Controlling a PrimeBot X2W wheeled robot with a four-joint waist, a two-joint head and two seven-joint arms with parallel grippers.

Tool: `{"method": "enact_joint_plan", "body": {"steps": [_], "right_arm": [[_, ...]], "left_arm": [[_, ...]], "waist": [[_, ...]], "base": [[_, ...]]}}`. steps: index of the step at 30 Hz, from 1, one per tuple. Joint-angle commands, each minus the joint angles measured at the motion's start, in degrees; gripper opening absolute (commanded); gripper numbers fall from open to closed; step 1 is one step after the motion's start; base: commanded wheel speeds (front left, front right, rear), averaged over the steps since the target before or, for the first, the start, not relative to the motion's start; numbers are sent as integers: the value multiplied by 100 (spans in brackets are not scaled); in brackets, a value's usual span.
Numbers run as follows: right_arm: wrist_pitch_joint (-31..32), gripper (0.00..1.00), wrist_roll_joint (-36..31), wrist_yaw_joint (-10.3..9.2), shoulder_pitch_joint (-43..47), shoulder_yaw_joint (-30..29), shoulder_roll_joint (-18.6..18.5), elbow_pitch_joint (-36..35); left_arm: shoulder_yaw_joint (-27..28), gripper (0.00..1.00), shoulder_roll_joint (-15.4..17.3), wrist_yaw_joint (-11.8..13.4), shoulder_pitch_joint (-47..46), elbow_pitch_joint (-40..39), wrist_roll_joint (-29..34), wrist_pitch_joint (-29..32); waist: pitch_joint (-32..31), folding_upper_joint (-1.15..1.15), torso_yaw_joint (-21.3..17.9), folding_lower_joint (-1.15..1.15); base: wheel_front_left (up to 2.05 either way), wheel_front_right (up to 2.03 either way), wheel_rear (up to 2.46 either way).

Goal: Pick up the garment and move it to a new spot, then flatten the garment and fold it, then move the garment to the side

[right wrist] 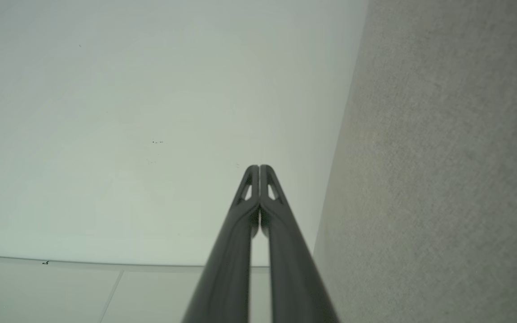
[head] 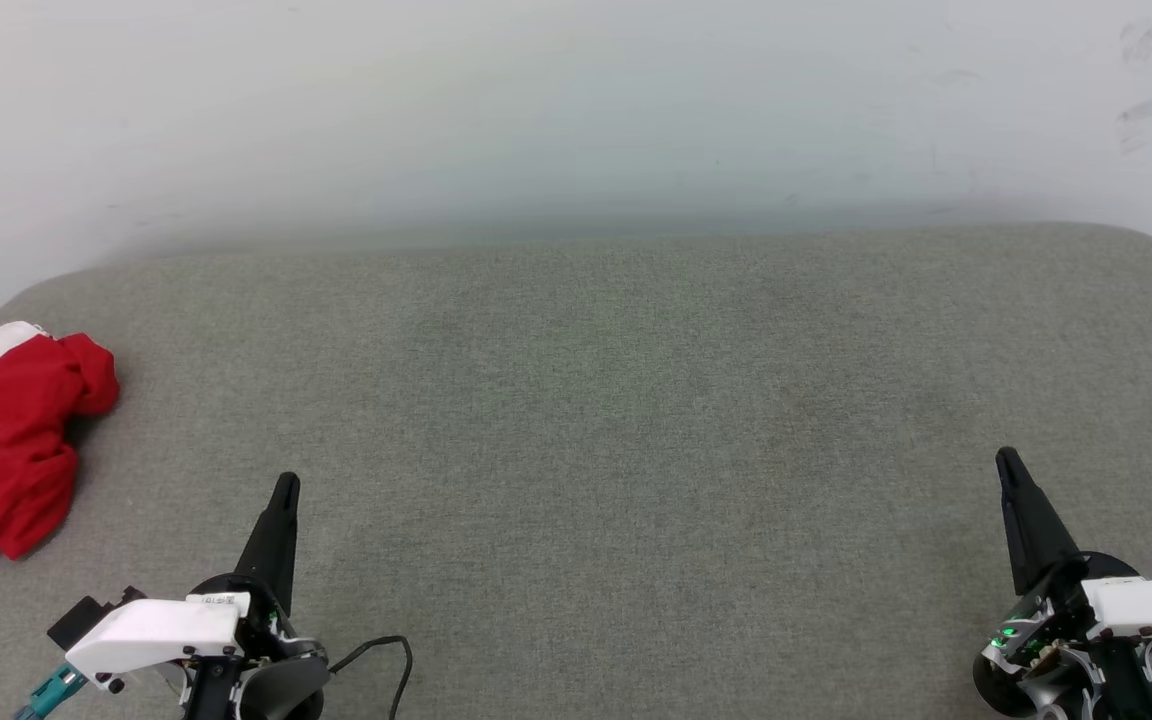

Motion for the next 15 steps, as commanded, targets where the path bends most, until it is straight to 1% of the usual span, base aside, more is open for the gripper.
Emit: {"method": "enact_joint_plan", "body": {"steps": [1, 15], "right_arm": [[13, 0, -34, -1, -66, -5, 19, 5], [13, 0, -34, 0, -66, -6, 19, 5]], "left_arm": [[20, 0, -5, -11, -54, 4, 17, 18], [20, 0, -5, -11, -54, 3, 18, 19]], "waist": [[0, 0, 0, 0], [0, 0, 0, 0]], "base": [[0, 0, 0], [0, 0, 0]]}}
